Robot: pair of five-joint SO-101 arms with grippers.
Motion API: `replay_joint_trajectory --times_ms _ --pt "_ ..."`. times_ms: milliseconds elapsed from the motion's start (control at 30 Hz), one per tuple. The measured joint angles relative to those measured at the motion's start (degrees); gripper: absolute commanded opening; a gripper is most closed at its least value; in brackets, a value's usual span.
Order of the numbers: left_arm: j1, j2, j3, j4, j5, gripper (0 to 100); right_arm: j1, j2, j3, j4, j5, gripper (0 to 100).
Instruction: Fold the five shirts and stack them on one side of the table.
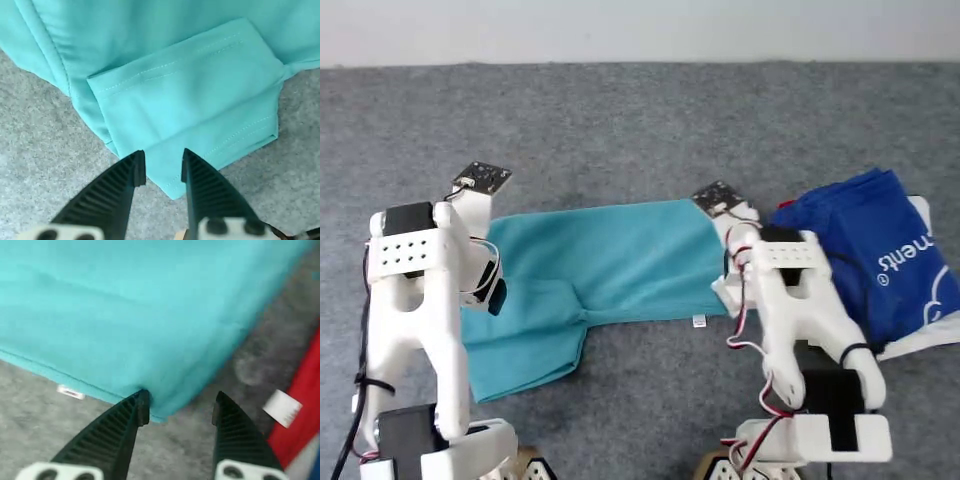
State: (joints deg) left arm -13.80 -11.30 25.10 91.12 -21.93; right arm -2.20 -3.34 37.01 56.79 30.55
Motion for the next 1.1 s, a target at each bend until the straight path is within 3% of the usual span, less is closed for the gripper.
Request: replay_joint_trajectory --times_ms 333,500,733,1100 --pt "0.0 0.0 0.0 0.0 0.0 13 3.2 0.0 0.0 -0.1 2.3 20.8" --pt "0.0 0.0 0.0 0.0 0.0 13 -2.2 0.0 0.0 2.6 2.2 20.8" --pt "0.0 0.0 -1.6 3.4 -0.1 13 -10.3 0.0 -4.7 13.1 -4.8 20.8" --pt "0.0 0.0 -6.7 7.4 -0.4 13 -11.2 -10.2 -8.3 25.4 -6.5 20.8"
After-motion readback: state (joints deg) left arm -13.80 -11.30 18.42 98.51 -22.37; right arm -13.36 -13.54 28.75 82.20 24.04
